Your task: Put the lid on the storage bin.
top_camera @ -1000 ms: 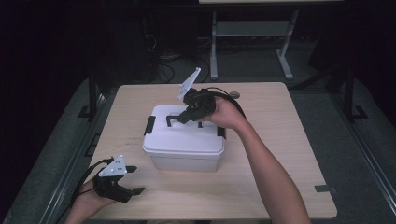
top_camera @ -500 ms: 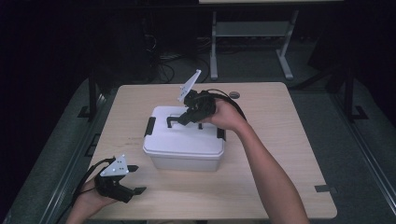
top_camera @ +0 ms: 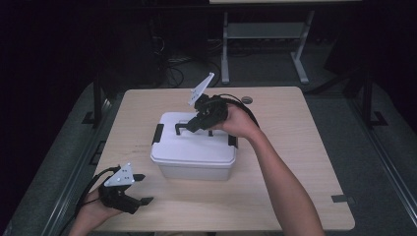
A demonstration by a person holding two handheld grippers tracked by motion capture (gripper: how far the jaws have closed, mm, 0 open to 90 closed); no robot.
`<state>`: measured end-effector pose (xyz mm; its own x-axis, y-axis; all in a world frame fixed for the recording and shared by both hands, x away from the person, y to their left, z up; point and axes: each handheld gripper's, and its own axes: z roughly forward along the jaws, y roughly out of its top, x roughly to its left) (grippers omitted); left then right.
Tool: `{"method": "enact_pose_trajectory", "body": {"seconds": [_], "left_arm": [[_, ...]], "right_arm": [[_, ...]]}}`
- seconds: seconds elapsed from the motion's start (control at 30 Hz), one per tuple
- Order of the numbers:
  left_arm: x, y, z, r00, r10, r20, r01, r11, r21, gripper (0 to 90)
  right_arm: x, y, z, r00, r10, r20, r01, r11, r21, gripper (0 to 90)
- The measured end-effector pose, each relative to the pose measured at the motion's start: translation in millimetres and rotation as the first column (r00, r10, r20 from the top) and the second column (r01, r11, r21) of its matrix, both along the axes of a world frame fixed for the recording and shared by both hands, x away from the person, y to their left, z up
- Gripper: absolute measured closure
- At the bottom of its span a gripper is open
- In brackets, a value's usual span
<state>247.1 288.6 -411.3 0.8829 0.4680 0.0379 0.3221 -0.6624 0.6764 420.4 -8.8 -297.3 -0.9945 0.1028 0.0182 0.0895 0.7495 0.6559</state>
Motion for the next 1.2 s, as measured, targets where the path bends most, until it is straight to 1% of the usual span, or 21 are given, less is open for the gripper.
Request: {"method": "enact_pose_trajectory", "body": {"seconds": [0.03, 0.13, 0.27, 0.4, 0.67, 0.7, 0.77, 0.93, 1.03, 1.07, 1.1, 1.2], "left_arm": [[0.0, -0.4, -0.1, 1.0, 0.0, 0.0, 0.0, 1.0, 0.0, 20.7], [0.4, -1.6, 0.0, 1.0, -0.002, -0.002, 0.002, 1.0, 0.003, 20.7], [-0.3, -3.7, 0.1, 1.0, -0.009, 0.0, 0.009, 0.9999, 0.005, 20.7], [0.0, -3.5, -0.4, 1.0, -0.006, 0.0, 0.006, 1.0, 0.005, 20.7], [-1.2, -2.0, -0.8, 1.0, 0.005, -0.001, -0.005, 1.0, 0.002, 20.7], [-1.5, -1.7, -1.1, 1.0, 0.006, -0.001, -0.006, 1.0, 0.005, 20.7], [-1.9, -1.6, -1.2, 1.0, 0.007, -0.002, -0.007, 1.0, 0.004, 20.7], [-2.6, -1.2, 0.8, 0.9998, 0.015, 0.012, -0.015, 0.9999, -0.001, 20.7], [-2.6, -3.1, -0.3, 0.9999, 0.015, 0.005, -0.015, 0.9999, -0.001, 20.7], [-2.6, -3.1, -0.3, 0.9999, 0.015, 0.005, -0.015, 0.9999, -0.001, 20.7], [-2.4, -3.4, -1.6, 0.9999, 0.015, 0.005, -0.015, 0.9999, 0.004, 20.7], [-2.2, -2.9, -1.6, 0.9998, 0.018, 0.008, -0.018, 0.9998, 0.006, 20.6]], "right_arm": [[-1.2, -1.5, 1.1, 1.0, -0.001, 0.002, 0.001, 1.0, 0.004, 72.2], [-3.1, -2.7, 1.2, 1.0, -0.002, -0.004, 0.002, 1.0, 0.007, 71.8], [-4.8, -4.8, 1.0, 1.0, -0.009, -0.002, 0.008, 1.0, -0.007, 70.1], [-6.4, -7.4, 4.1, 1.0, -0.009, -0.001, 0.009, 1.0, 0.002, 68.7], [-10.8, -8.6, 7.2, 0.9999, -0.01, 0.004, 0.01, 1.0, -0.001, 64.1], [-11.4, -9.0, 8.0, 0.9999, -0.007, 0.01, 0.007, 1.0, 0.004, 63.3], [-12.4, -9.8, 9.2, 0.9999, -0.01, 0.011, 0.01, 1.0, 0.006, 63.0], [-13.5, -13.0, 12.2, 0.9998, -0.018, 0.012, 0.018, 1.0, 0.01, 62.4], [-15.0, -17.2, 15.6, 0.9996, -0.021, 0.016, 0.021, 1.0, 0.018, 62.4], [-15.0, -17.2, 15.6, 0.9996, -0.021, 0.016, 0.021, 1.0, 0.018, 62.4], [-16.0, -19.8, 17.4, 0.9997, -0.021, 0.013, 0.02, 0.999, 0.029, 62.4], [-17.1, -22.8, 19.3, 0.9996, -0.023, 0.017, 0.022, 0.999, 0.031, 62.5]]}}
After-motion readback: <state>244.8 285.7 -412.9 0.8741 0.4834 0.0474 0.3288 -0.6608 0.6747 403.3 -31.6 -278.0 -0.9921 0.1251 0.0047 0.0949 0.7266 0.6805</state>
